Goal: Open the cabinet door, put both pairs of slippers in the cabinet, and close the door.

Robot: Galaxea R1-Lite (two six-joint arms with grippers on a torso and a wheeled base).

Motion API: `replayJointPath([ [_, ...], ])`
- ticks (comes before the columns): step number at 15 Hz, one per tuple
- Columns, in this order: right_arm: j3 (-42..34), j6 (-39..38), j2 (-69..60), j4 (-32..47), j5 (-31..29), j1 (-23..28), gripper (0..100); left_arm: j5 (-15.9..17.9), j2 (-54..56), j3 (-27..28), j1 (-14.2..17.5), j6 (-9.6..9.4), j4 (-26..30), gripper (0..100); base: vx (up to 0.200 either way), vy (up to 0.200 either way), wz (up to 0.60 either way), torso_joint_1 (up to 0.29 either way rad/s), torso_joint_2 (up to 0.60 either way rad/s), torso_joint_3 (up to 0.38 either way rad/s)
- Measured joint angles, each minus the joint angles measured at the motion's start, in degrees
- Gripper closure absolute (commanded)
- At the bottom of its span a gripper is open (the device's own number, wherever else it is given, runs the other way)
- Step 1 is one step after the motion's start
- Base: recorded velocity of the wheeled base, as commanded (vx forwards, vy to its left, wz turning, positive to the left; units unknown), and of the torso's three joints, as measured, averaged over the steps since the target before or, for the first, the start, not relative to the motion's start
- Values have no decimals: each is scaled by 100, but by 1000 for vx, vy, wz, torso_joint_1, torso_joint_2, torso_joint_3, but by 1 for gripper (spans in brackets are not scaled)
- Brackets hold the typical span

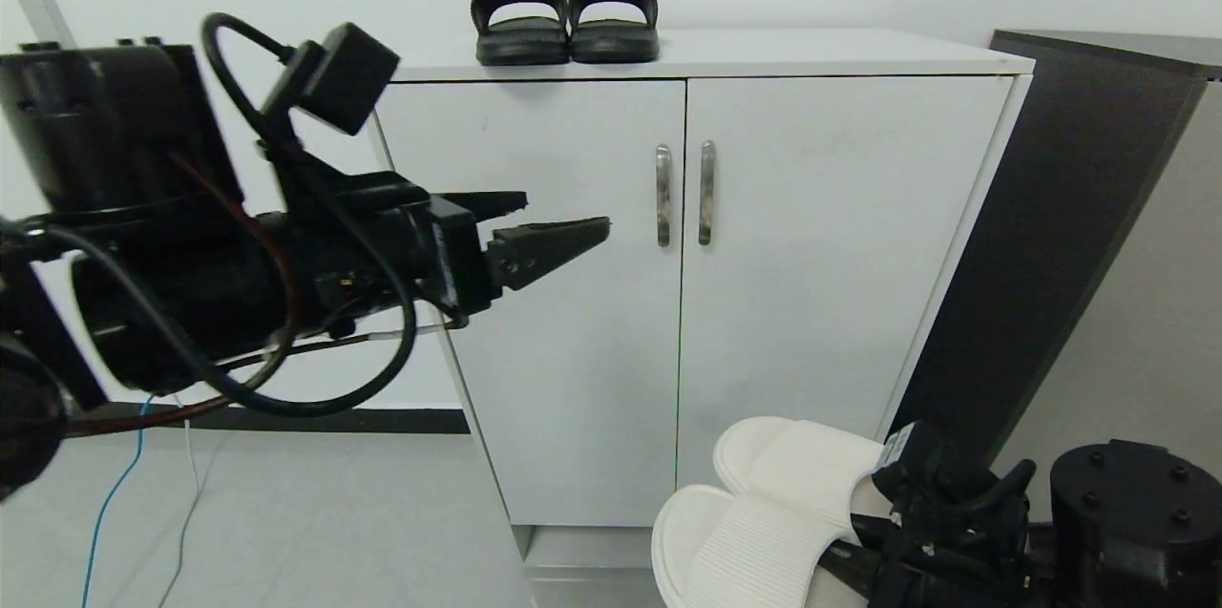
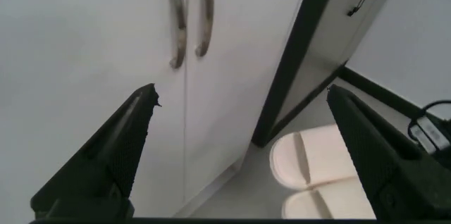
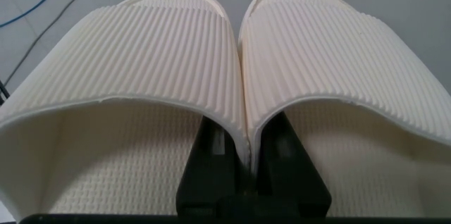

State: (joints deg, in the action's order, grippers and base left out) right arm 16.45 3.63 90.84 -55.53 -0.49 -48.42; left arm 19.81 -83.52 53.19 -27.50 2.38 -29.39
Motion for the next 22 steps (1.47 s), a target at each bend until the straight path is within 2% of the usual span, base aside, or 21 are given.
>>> replayJointPath([
  [2,0,2,4,0,-5,2,100,-29,-430,336,-133,191,-96,0,0,0,0,0,0,0],
  [6,0,4,4,0,-29,24,100,66,-1139,1003,-245,391,-99,0,0,0,0,0,0,0],
  [8,-2,4,4,0,-30,30,100,257,-1488,1420,-332,588,-82,0,0,0,0,0,0,0],
  [12,-9,-2,11,0,-11,90,100,1041,-2039,2236,-483,1147,52,0,0,0,0,0,0,0],
  [14,-13,-5,13,0,-5,105,100,1242,-2263,2679,-516,1721,62,0,0,0,0,0,0,0],
  [16,-18,-5,13,0,-5,105,100,1196,-2404,2861,-535,1804,68,0,0,0,0,0,0,0],
  [18,-18,-5,13,0,-5,105,100,852,-2499,2911,-535,1807,68,0,0,0,0,0,0,0],
  [21,-20,0,24,0,-6,107,100,649,-2594,2928,-571,1807,73,0,0,0,0,0,0,0],
  [22,-24,-5,33,0,-6,107,100,485,-2634,2944,-606,1804,71,0,0,0,0,0,0,0],
])
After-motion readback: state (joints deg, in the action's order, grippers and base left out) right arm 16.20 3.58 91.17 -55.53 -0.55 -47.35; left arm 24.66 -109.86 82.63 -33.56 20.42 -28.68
